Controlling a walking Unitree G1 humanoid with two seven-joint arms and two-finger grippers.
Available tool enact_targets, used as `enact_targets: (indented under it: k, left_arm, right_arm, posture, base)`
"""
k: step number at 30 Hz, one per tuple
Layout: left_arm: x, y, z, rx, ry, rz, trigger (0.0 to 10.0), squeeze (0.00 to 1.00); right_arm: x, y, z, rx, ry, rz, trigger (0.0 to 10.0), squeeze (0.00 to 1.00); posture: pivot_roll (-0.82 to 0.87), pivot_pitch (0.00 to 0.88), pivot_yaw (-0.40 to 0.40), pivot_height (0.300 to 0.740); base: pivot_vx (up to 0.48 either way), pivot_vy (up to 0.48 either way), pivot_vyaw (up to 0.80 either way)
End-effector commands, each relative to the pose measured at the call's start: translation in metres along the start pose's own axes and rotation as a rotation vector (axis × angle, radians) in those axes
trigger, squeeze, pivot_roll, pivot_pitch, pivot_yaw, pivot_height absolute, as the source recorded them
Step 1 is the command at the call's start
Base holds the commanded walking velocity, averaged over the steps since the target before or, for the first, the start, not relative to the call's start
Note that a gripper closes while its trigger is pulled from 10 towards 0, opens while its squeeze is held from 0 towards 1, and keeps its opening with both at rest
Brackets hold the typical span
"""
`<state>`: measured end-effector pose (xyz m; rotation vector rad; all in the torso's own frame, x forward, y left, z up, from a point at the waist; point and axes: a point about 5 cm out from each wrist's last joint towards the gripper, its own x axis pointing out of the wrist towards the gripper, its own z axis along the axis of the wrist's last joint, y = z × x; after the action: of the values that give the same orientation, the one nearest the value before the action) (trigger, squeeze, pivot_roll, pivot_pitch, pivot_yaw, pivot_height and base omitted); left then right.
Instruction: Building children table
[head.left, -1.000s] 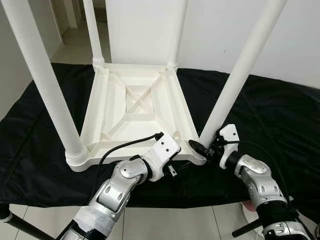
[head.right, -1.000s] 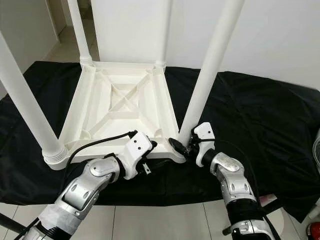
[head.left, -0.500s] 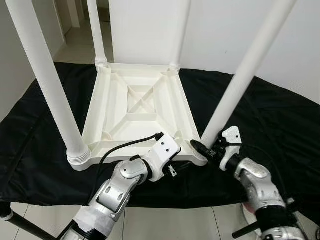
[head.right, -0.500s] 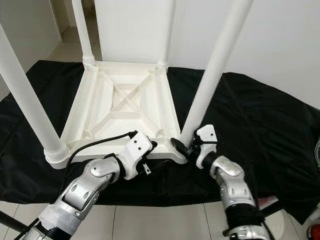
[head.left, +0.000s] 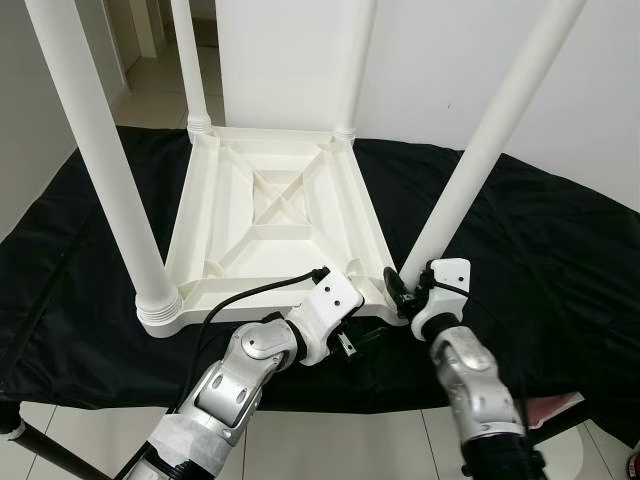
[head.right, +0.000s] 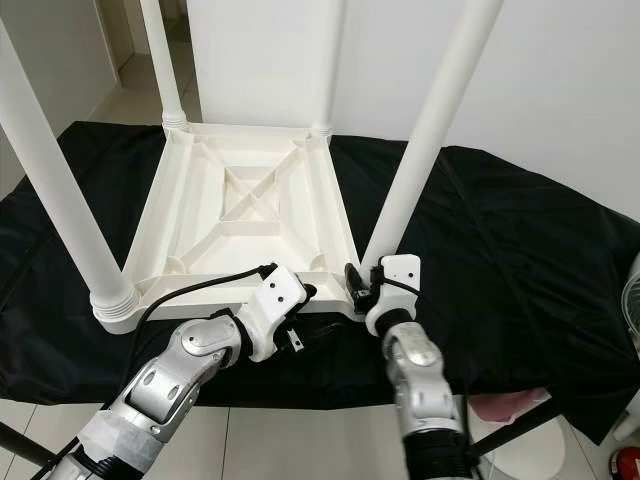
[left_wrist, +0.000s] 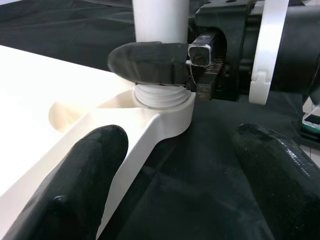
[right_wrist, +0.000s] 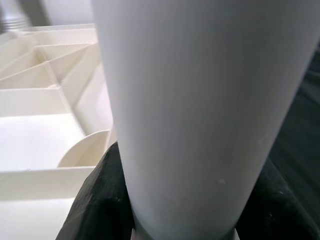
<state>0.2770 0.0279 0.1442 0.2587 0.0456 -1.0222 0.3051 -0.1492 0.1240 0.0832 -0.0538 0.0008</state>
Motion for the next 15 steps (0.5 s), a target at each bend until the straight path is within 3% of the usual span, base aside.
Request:
enact_targets:
  k: [1,3,10,11,12,15]
  left_arm:
    - [0.0020,-0.0034,0.0011,0.009,-0.003,-0.013,10.0,0.00]
    - [0.0021,-0.0029,0.0010,0.009,-0.004,-0.010,10.0,0.00]
    - [0.0012,-0.0041,0.0007,0.011,-0.003,-0.015,10.0,0.00]
    - [0.0011,-0.0043,0.0004,0.011,-0.002,-0.016,10.0,0.00]
    - [0.0011,-0.0042,0.0004,0.012,-0.002,-0.017,10.0,0.00]
    - [0.0011,-0.0040,0.0004,0.012,-0.001,-0.016,10.0,0.00]
  right_arm:
    - [-0.0043,-0.0154,-0.0073,0.008,0.038,-0.120,10.0,0.00]
    - [-0.0075,-0.0125,-0.0077,0.005,0.038,-0.181,10.0,0.00]
    - [-0.0085,-0.0076,-0.0036,0.013,0.019,-0.182,10.0,0.00]
    - [-0.0084,-0.0082,-0.0031,0.019,0.016,-0.176,10.0,0.21]
    - [-0.0089,-0.0087,-0.0017,0.025,0.009,-0.181,10.0,1.00]
    - [-0.0092,-0.0096,-0.0004,0.026,0.005,-0.184,10.0,1.00]
  posture:
    - [0.04,0.024,-0.067,0.740]
    - [0.04,0.020,-0.067,0.740]
    - [0.04,0.017,-0.064,0.740]
    - [0.04,0.017,-0.064,0.740]
    - [0.04,0.016,-0.064,0.740]
    - [0.04,0.016,-0.064,0.740]
  base:
    - [0.000,0.000,0.00]
    - [0.000,0.000,0.00]
    - [0.000,0.000,0.00]
    - [0.000,0.000,0.00]
    - [0.000,0.000,0.00]
    - [0.000,0.000,0.00]
